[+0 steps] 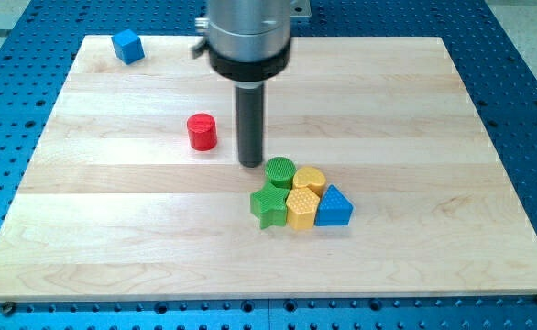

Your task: Separate green circle from green star

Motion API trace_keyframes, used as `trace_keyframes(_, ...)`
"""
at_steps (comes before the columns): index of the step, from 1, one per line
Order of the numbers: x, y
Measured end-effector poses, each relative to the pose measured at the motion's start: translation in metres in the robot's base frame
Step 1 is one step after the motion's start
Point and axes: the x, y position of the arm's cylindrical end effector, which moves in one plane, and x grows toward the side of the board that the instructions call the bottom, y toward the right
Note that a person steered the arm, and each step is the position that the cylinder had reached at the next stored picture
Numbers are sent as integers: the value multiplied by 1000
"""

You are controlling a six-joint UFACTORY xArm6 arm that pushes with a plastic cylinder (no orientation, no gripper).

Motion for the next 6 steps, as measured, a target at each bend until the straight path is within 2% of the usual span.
trace_keyframes(1, 63, -6)
trace_keyframes(2, 37, 74)
trace_keyframes(3, -28, 133)
trace_keyframes(4, -68, 128)
trace_keyframes(5, -37, 138)
trace_keyframes(6, -47, 165)
